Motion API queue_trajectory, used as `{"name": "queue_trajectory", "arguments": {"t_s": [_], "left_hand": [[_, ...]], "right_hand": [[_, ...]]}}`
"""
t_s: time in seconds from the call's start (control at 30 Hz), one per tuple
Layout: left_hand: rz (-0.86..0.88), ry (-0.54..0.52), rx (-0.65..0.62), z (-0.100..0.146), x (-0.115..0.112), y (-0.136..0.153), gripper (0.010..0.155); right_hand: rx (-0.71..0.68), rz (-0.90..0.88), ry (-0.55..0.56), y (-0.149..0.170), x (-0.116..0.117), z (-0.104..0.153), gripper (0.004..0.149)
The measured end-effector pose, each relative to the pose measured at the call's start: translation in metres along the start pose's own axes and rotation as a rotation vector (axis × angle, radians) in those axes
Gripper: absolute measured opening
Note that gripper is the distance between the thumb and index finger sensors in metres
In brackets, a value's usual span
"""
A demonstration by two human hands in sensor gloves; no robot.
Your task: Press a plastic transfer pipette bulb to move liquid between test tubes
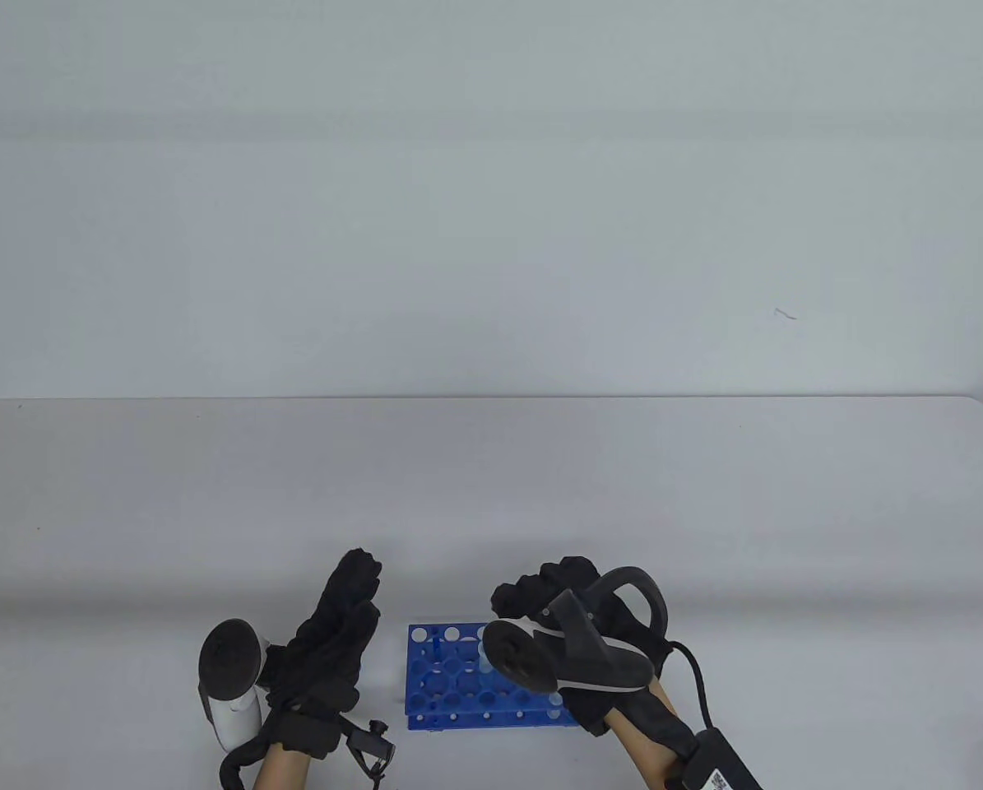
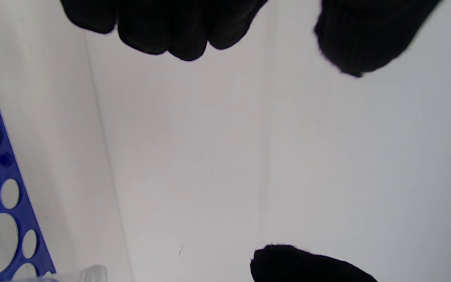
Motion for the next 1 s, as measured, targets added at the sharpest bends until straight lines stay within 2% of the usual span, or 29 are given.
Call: {"name": "queue_trajectory", "arguments": {"t_s": [0.43,1.0], "left_hand": [[0.0,0.001,-0.001,0.0,-0.001,0.0,0.092],[0.0,0.002,-0.003,0.0,0.0,-0.001,0.092]], "right_hand": [[-0.016,0.14,0.183,-0.014,0.0,0.003,0.04],[-0.009,0.11,0.209,-0.008,-0.011,0.006,0.038]]}}
Point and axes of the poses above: the tracker on the back of each hand, its own y axis roughly to the little-finger side, its own z axis roughly from the fingertips to the wrist, x = y × z, the point moved 5 cm from there along -z, roughly from the wrist to the fingertips, and after that the axes turned 7 degrees about x, right-handed, at the moved point
